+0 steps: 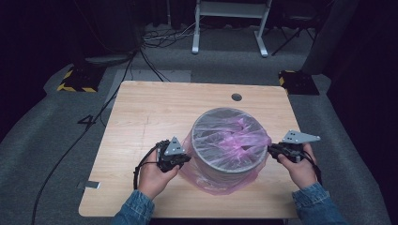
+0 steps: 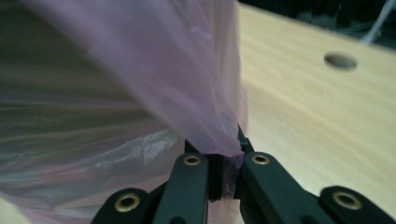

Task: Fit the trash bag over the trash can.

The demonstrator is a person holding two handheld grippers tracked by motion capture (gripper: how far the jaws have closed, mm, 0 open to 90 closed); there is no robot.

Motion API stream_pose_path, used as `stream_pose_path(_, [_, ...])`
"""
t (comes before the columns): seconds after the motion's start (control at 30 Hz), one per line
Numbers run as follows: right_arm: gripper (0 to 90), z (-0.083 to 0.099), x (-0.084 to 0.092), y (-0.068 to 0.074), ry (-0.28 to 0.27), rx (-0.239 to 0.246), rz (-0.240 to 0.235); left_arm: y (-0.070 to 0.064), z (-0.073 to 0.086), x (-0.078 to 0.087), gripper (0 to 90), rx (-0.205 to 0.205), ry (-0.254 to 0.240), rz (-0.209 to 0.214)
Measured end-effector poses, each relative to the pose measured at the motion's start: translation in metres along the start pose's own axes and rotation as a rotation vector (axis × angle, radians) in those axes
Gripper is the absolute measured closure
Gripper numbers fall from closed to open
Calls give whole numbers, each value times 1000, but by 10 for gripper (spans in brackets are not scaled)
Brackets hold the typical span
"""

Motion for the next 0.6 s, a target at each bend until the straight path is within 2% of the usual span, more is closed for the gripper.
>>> stream_pose_path(0.1, [900, 9, -10, 0, -3, -27, -27, -1, 3, -7, 900, 1, 14, 4])
stream_pose_path(0.23, [900, 11, -12, 9, 15, -14, -59, -9, 7, -15, 900, -18, 24, 33])
stream_pose_path(0.3, [900, 11, -9, 18, 37, -3, -93, -16, 9, -17, 900, -42, 42, 54])
stream_pose_path(0.37, [900, 12, -2, 27, 76, 41, -98, -22, 13, -16, 900, -67, 56, 78])
stream_pose_path(0.4, [900, 13, 3, 31, 95, 47, -119, -25, 15, -16, 900, -68, 64, 107])
stream_pose_path(0.43, [900, 15, 9, 33, 104, 47, -139, -26, 17, -16, 900, -64, 61, 118])
stream_pose_path(0.47, [900, 17, 13, 35, 112, 45, -148, -25, 19, -17, 900, -72, 66, 106])
stream_pose_path(0.53, [900, 19, 22, 31, 113, 52, -116, -19, 24, -21, 900, -46, 95, 91])
stream_pose_path(0.6, [899, 13, 30, 28, 64, 47, -92, -14, 31, -30, 900, -59, 170, 65])
Point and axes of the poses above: each handheld gripper's, and its own axes: x roughly backward along the jaws, z roughly out of its underside, y roughly to its left, the point moved 5 cm from there along -x, roughly forward along the jaws, and after that the axes turned 2 degrees about x, right-handed, at the moved point
